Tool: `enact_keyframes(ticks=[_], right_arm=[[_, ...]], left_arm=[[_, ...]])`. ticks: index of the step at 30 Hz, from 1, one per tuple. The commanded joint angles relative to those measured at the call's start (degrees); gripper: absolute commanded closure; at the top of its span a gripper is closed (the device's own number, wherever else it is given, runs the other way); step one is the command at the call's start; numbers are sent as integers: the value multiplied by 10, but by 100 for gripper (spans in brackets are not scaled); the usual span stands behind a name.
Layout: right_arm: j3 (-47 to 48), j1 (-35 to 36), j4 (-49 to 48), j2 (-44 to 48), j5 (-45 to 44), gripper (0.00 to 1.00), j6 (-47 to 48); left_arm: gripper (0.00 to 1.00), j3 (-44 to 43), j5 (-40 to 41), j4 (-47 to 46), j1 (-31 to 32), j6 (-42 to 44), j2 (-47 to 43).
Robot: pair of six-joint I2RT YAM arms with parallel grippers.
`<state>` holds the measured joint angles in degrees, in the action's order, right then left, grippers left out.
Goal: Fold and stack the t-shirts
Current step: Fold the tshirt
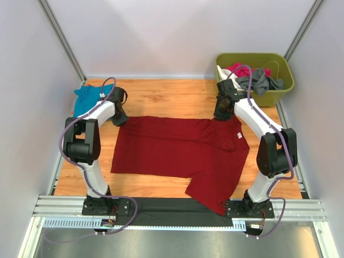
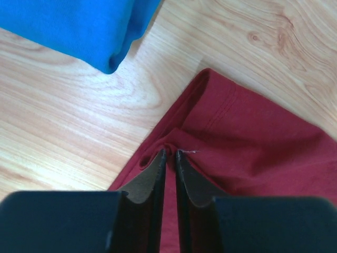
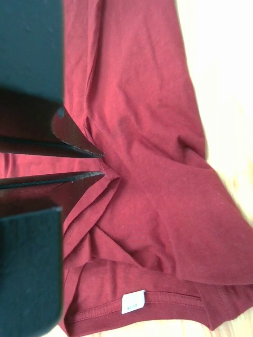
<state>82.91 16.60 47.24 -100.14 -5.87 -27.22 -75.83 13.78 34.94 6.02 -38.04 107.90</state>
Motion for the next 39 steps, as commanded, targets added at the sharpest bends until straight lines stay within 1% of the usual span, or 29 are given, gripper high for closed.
enact_keyframes(ticks=[1,2,3,7,13,15,17,19,22,23,26,28,29,30,31,33,34,35,37,39], right_arm=[[29,1,-1,-4,-3,82,-6],[30,2,-3,-4,-3,82,-6],[31,2,-2,-7,-2,82,-6],[38,2,0,-13,1,82,-4],[38,1,3,-16,2,82,-2],[37,2,3,-16,2,82,-1],[37,2,3,-19,5,82,1],[34,1,1,-20,9,82,1],[35,2,1,-21,11,82,2],[34,2,1,-18,11,81,4],[32,1,0,-17,11,80,6],[30,2,0,-16,14,80,9],[30,2,0,-16,14,80,9],[28,2,0,-16,14,80,10],[29,2,0,-16,14,80,9],[29,2,-1,-15,15,80,11],[29,2,0,-16,15,80,14],[30,2,0,-14,13,80,14],[30,2,0,-14,9,80,15],[32,2,4,-16,9,80,16]], left_arm=[[85,-11,2,7,3,0,-26],[89,-4,2,8,2,-1,-32],[100,2,2,9,2,0,-38],[100,31,-3,13,2,2,-75],[100,102,-4,9,1,-3,-127],[100,125,-16,6,1,-4,-140],[98,144,-15,4,1,-6,-156],[95,154,-14,5,2,-7,-167],[79,169,-13,9,1,-6,-184],[54,172,-10,9,2,-2,-189],[26,158,4,-6,0,26,-197],[26,137,-4,-19,-7,48,-190],[26,113,-16,-28,-19,60,-186],[26,101,-59,-41,-28,83,-179],[27,90,-76,-59,-36,89,-160],[27,46,-122,-66,-54,110,-131],[27,26,-132,-57,-57,118,-96],[29,-8,-153,-53,-57,125,-79],[29,-40,-175,-57,-57,133,-39],[33,-56,-198,-62,-57,126,-6]])
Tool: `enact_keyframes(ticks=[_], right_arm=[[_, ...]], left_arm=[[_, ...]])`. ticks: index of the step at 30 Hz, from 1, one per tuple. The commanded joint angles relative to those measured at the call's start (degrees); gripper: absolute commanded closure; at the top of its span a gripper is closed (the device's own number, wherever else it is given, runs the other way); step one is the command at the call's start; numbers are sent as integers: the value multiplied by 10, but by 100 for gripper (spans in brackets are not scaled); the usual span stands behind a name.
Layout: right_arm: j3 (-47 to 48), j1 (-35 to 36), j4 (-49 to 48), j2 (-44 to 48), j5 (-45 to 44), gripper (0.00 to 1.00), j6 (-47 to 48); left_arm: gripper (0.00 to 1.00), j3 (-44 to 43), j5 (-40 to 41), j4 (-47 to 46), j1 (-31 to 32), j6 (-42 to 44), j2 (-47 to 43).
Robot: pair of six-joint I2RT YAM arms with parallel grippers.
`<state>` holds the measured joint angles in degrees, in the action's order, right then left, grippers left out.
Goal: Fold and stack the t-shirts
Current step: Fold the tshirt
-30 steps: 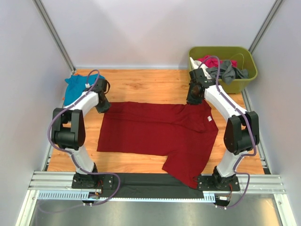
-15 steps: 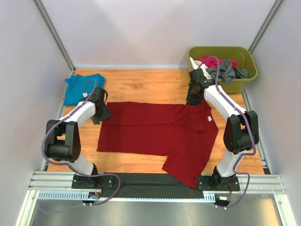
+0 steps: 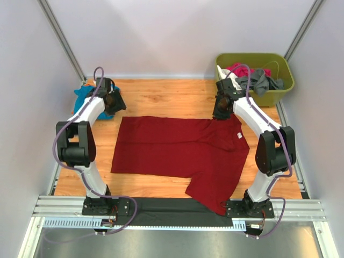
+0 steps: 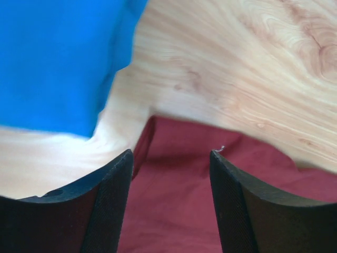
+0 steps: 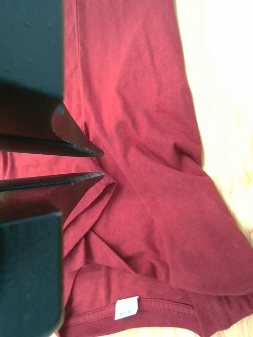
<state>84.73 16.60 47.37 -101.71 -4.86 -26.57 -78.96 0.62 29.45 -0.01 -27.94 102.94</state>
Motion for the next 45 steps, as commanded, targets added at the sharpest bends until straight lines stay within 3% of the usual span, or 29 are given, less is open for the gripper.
enact_keyframes(ticks=[1,6,10,24,33,38,41,44,45], right_arm=[[16,1,4,-2,-1,80,8],[26,2,13,-8,-7,80,8],[38,2,24,-19,-10,80,10],[76,2,35,-50,-1,81,5],[76,1,37,-50,-3,81,2],[76,2,37,-50,-2,82,-2],[74,3,36,-49,-3,82,-3],[76,3,37,-50,-1,82,-4],[76,4,37,-51,-1,82,-4]], left_arm=[[34,-42,-68,-7,4,16,55],[42,-69,-59,11,4,-7,102],[42,-66,-24,29,4,-3,105],[41,-1,-38,46,4,-7,74],[57,-9,-50,37,4,-11,64],[82,-14,-52,39,6,-10,67],[83,-15,-39,38,7,-9,60],[70,-25,-27,48,7,-4,59],[59,-29,-26,49,7,-3,58]])
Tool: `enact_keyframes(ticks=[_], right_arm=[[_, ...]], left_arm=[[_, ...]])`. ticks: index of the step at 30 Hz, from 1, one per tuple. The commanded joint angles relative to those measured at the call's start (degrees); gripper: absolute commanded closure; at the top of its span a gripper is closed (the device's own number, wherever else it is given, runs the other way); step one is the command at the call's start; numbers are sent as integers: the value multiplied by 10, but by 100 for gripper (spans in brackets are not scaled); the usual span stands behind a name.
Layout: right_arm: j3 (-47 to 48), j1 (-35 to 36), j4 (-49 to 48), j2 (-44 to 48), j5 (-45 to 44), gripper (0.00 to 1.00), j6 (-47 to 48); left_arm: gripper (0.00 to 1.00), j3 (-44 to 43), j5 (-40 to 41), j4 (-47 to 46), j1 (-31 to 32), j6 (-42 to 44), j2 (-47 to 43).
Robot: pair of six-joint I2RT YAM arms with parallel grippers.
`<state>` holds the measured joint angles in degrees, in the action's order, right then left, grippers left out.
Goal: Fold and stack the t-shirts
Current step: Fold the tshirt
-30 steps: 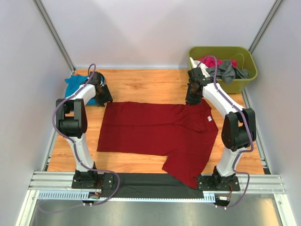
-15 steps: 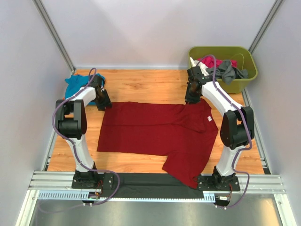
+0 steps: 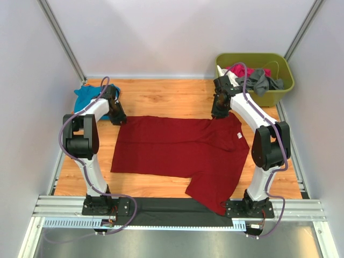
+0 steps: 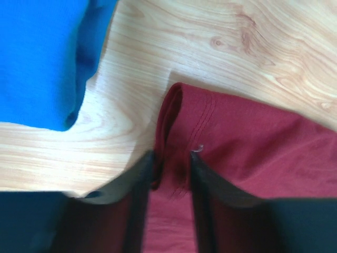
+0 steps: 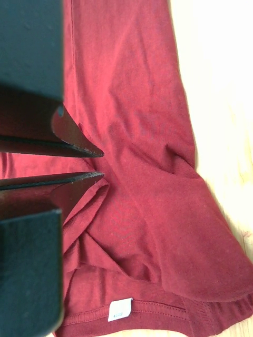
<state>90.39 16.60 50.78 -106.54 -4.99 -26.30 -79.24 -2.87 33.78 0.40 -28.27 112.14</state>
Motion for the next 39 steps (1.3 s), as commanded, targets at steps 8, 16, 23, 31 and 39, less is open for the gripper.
enact_keyframes(ticks=[8,16,23,31,39], right_arm=[[22,5,5,-6,-1,82,-8],[22,9,4,-7,-3,82,-9],[20,11,5,-2,-5,82,-10],[24,11,5,-7,-4,82,-14],[30,14,8,-9,-6,82,-14]], left_arm=[[50,-15,8,1,4,-6,-54],[59,-7,-2,-7,12,-8,-48],[57,-11,13,-2,12,-2,-33],[55,-9,33,2,12,11,-32],[58,-5,-1,-5,14,-11,-19]])
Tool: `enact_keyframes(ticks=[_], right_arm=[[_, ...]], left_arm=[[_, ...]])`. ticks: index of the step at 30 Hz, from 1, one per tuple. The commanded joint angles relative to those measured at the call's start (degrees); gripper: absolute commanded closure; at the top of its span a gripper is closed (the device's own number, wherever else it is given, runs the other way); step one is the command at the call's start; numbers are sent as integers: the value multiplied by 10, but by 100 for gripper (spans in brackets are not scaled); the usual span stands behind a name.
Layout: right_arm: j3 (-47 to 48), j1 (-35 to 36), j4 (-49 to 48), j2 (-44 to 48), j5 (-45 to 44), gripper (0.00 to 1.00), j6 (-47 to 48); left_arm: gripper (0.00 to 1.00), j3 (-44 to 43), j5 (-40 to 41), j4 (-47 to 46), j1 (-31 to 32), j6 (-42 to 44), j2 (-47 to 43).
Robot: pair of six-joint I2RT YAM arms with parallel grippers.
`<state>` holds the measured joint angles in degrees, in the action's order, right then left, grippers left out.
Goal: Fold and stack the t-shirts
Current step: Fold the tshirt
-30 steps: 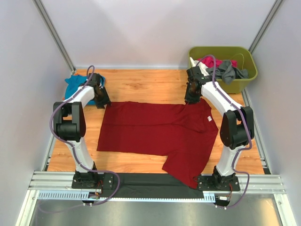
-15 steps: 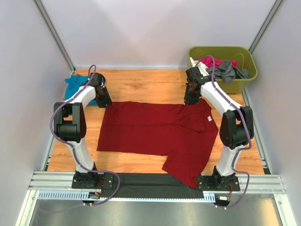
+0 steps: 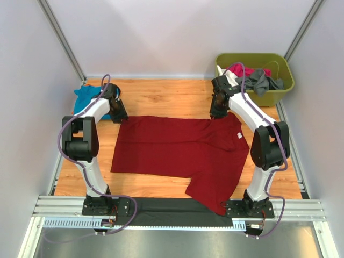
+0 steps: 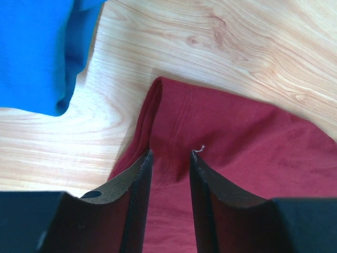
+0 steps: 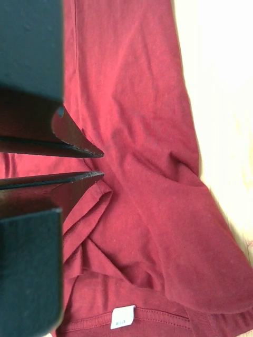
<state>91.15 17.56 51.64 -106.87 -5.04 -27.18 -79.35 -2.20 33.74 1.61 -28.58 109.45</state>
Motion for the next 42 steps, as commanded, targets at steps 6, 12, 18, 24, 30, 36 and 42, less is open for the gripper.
enact_keyframes(ticks=[6,12,18,24,30,36,42], right_arm=[[24,5,0,-9,-3,82,-5],[27,5,0,-12,-3,82,-5],[29,6,2,-11,-4,82,-4],[35,7,7,-13,-7,82,-3],[36,6,7,-17,-7,82,0],[38,6,7,-20,-3,83,1],[34,5,11,-19,-12,83,5]], left_arm=[[51,-11,21,12,3,3,11],[56,-5,12,2,2,-6,22],[72,-22,3,-8,2,-8,40],[100,-46,19,-22,2,-4,38],[100,-65,21,-41,-9,-2,19],[100,-67,52,-50,-26,4,12],[100,-27,64,-70,-56,2,-9]])
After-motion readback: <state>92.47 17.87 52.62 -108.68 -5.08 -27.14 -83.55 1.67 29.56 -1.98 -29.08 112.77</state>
